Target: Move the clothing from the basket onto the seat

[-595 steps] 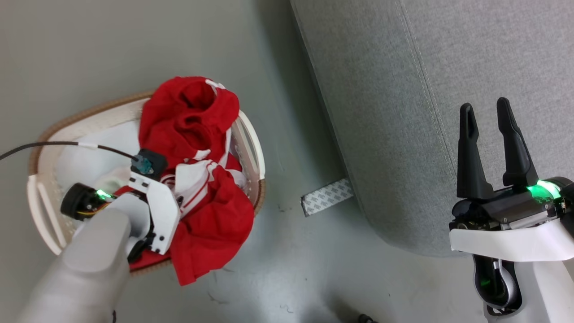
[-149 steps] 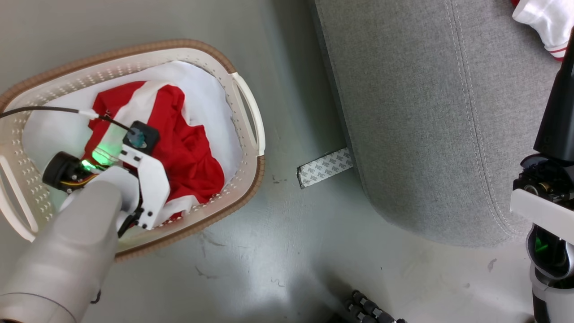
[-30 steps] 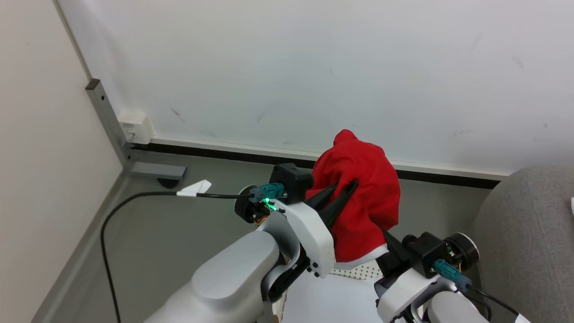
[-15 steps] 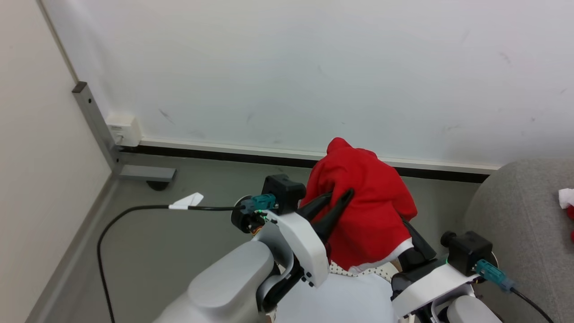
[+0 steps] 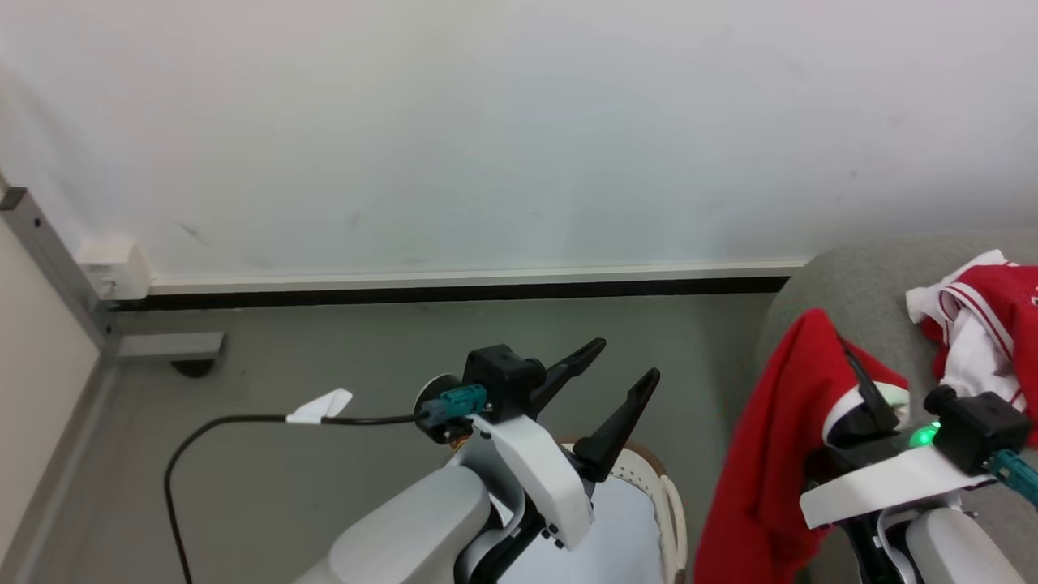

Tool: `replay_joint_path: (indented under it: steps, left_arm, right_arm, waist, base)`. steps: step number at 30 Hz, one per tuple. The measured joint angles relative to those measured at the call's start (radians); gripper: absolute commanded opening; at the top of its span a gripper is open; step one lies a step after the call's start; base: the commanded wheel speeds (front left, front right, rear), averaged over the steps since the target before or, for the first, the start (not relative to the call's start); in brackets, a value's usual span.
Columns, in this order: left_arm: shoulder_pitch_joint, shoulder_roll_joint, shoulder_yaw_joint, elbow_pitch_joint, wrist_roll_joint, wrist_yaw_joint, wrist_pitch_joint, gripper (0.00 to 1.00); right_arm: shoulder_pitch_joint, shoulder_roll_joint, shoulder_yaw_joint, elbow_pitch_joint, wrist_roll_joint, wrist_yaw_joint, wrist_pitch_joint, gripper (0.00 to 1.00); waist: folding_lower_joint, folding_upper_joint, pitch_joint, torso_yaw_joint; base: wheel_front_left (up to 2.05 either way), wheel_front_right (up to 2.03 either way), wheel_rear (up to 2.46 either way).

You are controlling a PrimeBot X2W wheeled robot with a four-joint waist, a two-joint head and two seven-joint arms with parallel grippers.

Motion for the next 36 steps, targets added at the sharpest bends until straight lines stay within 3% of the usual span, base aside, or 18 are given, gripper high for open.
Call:
replay_joint_path:
  steps: [9,21,36]
  left_arm:
    - [0.045,0.022,0.010,-0.063,0.041,-0.007,-0.026,1.00]
    - [0.076,0.029,0.027,-0.089,0.093,-0.025,-0.033,1.00]
    - [0.097,0.026,0.054,-0.106,0.145,-0.038,-0.033,1.00]
  right_arm:
    - [0.084,-0.057,-0.079,-0.057,-0.002,0.000,0.000,0.00]
    - [0.157,-0.053,-0.106,-0.123,-0.005,0.000,0.008,0.00]
    - [0.149,-0.058,-0.103,-0.163,-0.039,0.000,0.010,0.00]
  waist:
    - [0.0000,0.0000,0.015,-0.131]
    - [0.0000,0.0000,0.042,-0.293]
    - [0.0000,0.0000,0.065,-0.351]
  base:
    - [0.00,0.00,0.00]
    - [0.00,0.00,0.00]
    - [0.00,0.00,0.00]
